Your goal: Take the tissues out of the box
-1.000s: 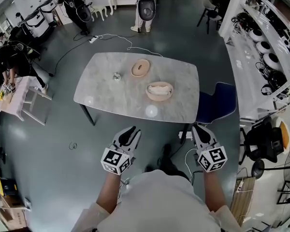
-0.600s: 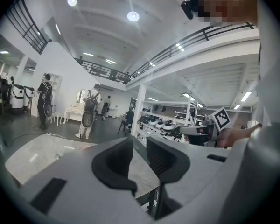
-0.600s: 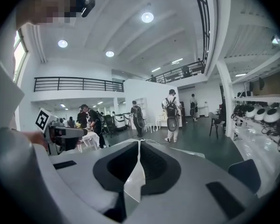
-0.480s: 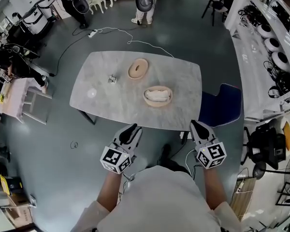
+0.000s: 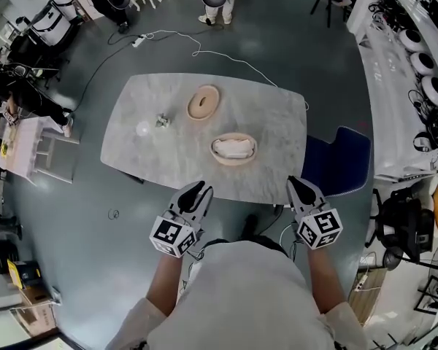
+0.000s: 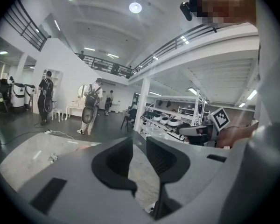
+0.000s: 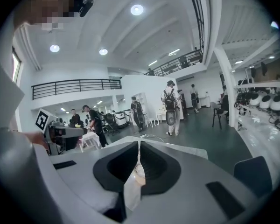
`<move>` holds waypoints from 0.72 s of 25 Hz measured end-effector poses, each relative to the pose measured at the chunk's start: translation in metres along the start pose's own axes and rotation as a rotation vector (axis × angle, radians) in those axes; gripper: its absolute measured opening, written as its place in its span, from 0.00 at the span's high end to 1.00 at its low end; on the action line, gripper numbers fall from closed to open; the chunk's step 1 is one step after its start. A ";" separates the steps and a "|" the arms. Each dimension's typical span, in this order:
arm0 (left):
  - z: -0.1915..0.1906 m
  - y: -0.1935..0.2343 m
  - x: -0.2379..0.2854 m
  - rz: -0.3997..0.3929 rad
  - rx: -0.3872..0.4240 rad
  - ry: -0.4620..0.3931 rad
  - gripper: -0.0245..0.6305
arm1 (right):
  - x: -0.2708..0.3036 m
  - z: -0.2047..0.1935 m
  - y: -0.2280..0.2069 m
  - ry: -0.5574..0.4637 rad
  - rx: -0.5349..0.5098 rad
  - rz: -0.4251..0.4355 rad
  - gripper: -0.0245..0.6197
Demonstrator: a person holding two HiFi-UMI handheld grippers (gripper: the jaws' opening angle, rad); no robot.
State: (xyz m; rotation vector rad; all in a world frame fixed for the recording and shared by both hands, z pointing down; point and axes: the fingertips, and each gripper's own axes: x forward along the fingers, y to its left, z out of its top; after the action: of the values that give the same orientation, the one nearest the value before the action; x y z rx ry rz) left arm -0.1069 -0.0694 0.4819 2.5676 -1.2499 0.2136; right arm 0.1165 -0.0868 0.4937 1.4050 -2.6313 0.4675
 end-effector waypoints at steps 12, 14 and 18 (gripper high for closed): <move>0.009 0.017 0.029 -0.013 0.012 0.022 0.81 | 0.029 -0.001 -0.008 0.026 0.001 0.007 0.90; 0.012 0.026 0.031 -0.026 0.018 0.022 0.81 | 0.036 0.002 -0.006 0.026 0.003 -0.006 0.90; 0.019 0.047 0.038 -0.068 0.034 0.036 0.81 | 0.052 0.010 0.000 0.019 0.006 -0.050 0.90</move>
State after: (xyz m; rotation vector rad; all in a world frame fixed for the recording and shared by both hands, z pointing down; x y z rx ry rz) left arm -0.1204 -0.1309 0.4821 2.6180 -1.1533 0.2680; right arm 0.0878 -0.1307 0.4969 1.4572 -2.5754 0.4811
